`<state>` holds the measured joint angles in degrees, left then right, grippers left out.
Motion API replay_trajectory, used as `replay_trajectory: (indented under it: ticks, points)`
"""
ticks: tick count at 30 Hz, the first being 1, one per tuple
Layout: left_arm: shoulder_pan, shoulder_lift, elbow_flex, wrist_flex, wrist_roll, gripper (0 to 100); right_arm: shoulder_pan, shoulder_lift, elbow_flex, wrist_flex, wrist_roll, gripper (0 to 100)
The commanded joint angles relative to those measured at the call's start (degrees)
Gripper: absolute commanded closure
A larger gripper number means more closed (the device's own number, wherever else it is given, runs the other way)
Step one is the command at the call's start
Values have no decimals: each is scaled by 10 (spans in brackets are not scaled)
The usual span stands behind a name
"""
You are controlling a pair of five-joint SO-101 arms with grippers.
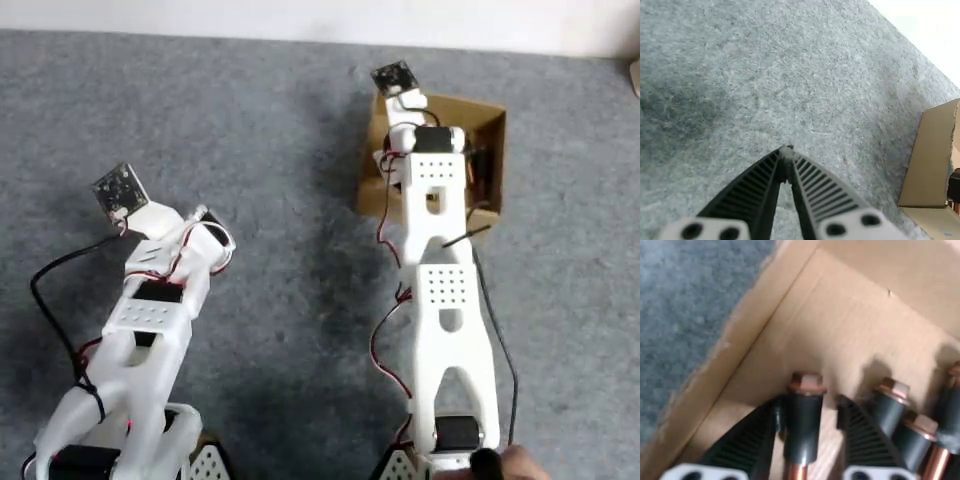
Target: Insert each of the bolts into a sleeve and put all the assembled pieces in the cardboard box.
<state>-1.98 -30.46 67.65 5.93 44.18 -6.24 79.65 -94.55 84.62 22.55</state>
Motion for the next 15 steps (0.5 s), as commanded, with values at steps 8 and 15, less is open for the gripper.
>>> replay_trajectory:
  ticks: [8, 15]
  points:
    - [14, 1, -31, -12, -4, 992, -3, -189, -67, 92, 5, 831]
    - [15, -2, -28, -12, -10, 993, -31, -299, -67, 165, 4, 831]
